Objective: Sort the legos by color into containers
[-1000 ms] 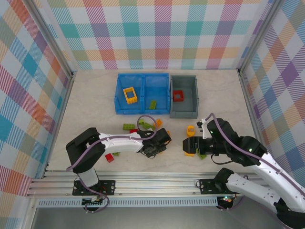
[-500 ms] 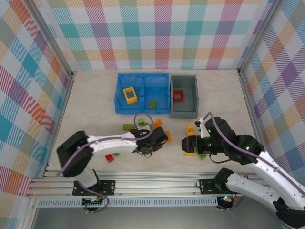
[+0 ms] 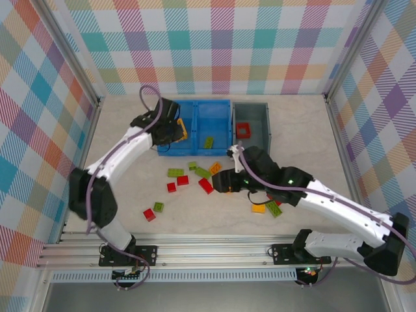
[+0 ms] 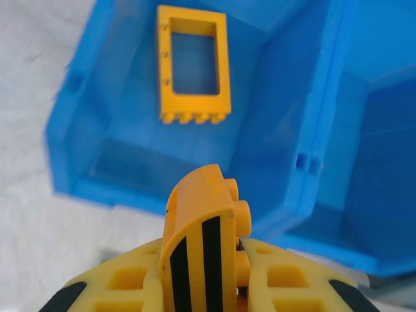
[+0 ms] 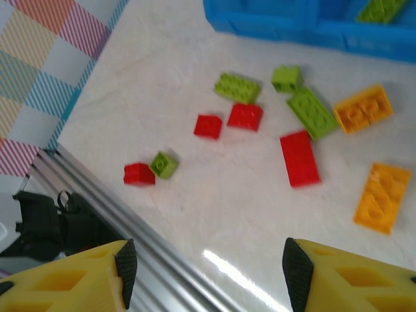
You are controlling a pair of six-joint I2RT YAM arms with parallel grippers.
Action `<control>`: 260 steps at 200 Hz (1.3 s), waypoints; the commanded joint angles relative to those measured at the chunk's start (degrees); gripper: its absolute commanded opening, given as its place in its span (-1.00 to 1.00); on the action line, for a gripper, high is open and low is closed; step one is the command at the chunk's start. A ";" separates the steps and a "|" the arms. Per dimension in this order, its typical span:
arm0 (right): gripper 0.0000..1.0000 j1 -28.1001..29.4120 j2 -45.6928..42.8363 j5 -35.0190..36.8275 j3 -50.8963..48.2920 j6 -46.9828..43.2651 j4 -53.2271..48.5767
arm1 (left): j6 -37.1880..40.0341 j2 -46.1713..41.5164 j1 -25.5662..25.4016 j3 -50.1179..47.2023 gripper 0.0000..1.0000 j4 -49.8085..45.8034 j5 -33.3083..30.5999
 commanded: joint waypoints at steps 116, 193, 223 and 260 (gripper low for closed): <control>0.26 0.53 0.46 7.69 -1.87 4.07 6.19 | 8.82 21.02 3.32 11.46 -0.33 -3.36 3.72; 0.31 1.45 9.04 -2.50 7.05 -3.84 5.14 | 8.25 10.10 3.32 10.82 0.09 -4.86 3.93; 0.30 1.22 7.51 6.20 5.74 -2.80 1.53 | 5.33 -2.00 2.01 3.09 0.14 -2.06 5.41; 0.32 -13.48 2.71 14.53 0.58 17.60 -20.98 | 2.34 -19.21 -14.26 -10.91 0.19 3.87 2.64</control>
